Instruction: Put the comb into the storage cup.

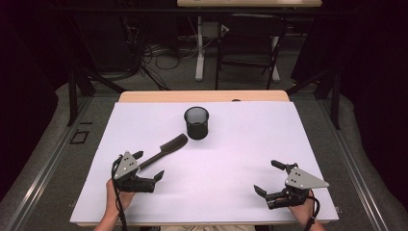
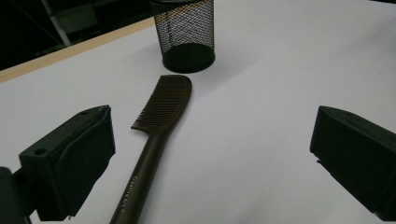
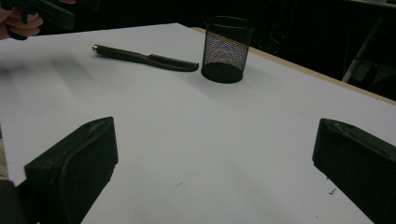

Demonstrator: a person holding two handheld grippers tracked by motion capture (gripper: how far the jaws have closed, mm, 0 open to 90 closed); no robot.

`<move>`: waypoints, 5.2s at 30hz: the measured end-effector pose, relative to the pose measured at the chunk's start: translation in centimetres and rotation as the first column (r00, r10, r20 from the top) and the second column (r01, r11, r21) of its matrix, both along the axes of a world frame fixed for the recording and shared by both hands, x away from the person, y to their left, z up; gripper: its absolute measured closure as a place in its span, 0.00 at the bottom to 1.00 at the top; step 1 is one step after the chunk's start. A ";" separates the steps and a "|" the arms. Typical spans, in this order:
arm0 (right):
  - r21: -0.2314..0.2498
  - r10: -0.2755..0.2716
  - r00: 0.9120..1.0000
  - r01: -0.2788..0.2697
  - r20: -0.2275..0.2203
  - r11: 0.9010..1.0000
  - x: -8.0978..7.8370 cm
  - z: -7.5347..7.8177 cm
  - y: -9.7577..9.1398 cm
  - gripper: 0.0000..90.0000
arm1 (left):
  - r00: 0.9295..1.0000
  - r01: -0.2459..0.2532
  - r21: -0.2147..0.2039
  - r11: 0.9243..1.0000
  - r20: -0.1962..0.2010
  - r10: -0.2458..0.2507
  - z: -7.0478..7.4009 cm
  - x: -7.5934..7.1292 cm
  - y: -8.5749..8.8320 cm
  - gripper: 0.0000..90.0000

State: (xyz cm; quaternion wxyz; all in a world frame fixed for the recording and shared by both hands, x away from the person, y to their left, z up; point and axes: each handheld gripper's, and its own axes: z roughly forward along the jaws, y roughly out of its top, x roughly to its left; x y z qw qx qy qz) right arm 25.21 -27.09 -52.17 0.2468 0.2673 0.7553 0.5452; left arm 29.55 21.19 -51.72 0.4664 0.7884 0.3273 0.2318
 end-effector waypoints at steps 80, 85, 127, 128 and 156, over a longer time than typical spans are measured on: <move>-0.028 0.015 1.000 -0.016 -0.017 0.999 0.0 -0.1 0.2 0.00 | 0.959 0.126 0.372 0.920 -0.283 -0.017 1.4 8.5 -2.0 0.00; -0.029 0.015 1.000 -0.016 -0.023 0.999 0.0 -0.1 0.2 0.00 | 0.954 0.123 0.378 0.917 -0.299 -0.004 1.3 9.0 -1.8 0.00; -0.037 0.015 0.999 -0.016 -0.028 0.999 0.0 -0.2 0.2 0.00 | 0.879 0.259 0.555 0.790 -0.475 0.046 0.7 12.2 -4.7 0.47; -0.031 0.019 1.000 -0.020 -0.020 0.999 0.0 -0.2 0.2 0.00 | 0.871 0.270 0.559 0.784 -0.489 0.048 0.6 12.4 -4.8 0.50; -0.039 0.019 1.000 -0.020 -0.023 0.999 0.0 -0.2 0.2 0.00 | 0.814 0.337 0.557 0.759 -0.578 0.062 -0.7 14.0 -5.1 0.78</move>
